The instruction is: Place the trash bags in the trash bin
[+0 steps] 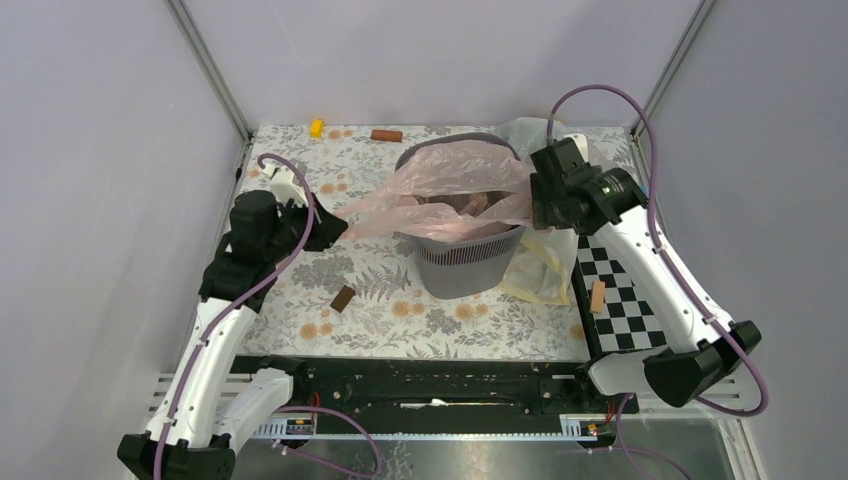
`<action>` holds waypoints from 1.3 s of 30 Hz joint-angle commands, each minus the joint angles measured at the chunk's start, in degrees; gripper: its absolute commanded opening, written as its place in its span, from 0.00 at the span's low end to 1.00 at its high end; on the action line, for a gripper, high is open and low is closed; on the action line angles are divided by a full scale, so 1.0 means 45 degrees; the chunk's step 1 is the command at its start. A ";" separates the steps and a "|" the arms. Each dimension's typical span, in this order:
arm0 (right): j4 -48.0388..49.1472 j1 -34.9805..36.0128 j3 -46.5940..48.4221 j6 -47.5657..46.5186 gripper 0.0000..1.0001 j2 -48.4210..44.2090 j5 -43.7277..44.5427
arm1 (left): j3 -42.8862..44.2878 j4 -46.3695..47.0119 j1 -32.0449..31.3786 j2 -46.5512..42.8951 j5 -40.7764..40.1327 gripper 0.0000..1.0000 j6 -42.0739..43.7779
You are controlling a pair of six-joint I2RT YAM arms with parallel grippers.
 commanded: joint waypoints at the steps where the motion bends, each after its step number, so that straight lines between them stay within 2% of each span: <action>1: 0.1470 -0.0077 -0.0221 0.0108 0.77 -0.1562 0.0257 | -0.0449 0.0838 0.0067 0.0031 0.0743 0.00 -0.0360; 8: 0.1359 -0.0111 -0.0418 0.0447 0.79 -0.2432 0.1201 | -0.0686 0.0943 0.0067 0.0447 0.0909 0.00 -0.0317; 10: 0.1745 -0.0110 -0.1191 0.1004 0.81 -0.2765 0.0641 | -0.0943 0.1116 0.0067 0.0542 0.1169 0.00 -0.0433; 12: 0.3016 -0.0108 -0.2723 0.1342 0.82 -0.3621 -0.0501 | -0.1294 0.1486 0.0067 0.0549 0.1542 0.00 -0.0694; 15: 0.5009 -0.0112 -0.4358 0.1702 0.73 -0.5138 -0.1207 | -0.1669 0.2005 0.0067 0.0509 0.2096 0.00 -0.1039; 17: 0.5237 -0.0110 -0.4726 0.1854 0.66 -0.5707 -0.0893 | -0.1790 0.2062 0.0067 0.0480 0.2185 0.00 -0.1104; 20: 0.5175 -0.0110 -0.5127 0.2041 0.61 -0.5941 -0.0759 | -0.2042 0.2096 0.0067 0.0405 0.2183 0.00 -0.1166; 23: 0.5535 -0.0118 -0.6364 0.2792 0.55 -0.6399 -0.0736 | -0.2800 0.2871 0.0067 0.0258 0.2567 0.00 -0.1819; 27: 0.7024 -0.0110 -0.8525 0.3361 0.53 -0.7243 -0.0849 | -0.3954 0.4306 0.0067 0.0097 0.2604 0.00 -0.3034; 31: 0.7934 -0.0137 -0.9362 0.3393 0.51 -0.7156 -0.0411 | -0.4515 0.5026 0.0065 0.0174 0.2031 0.00 -0.3469; 36: 0.8680 -0.0169 -0.9570 0.3269 0.52 -0.6225 -0.0469 | -0.5672 0.8181 0.0065 -0.0465 0.3016 0.14 -0.4352; 39: 0.8988 -0.0230 -0.9640 0.3241 0.52 -0.5748 -0.0632 | -0.5597 0.8491 0.0062 -0.0641 0.3227 0.20 -0.4372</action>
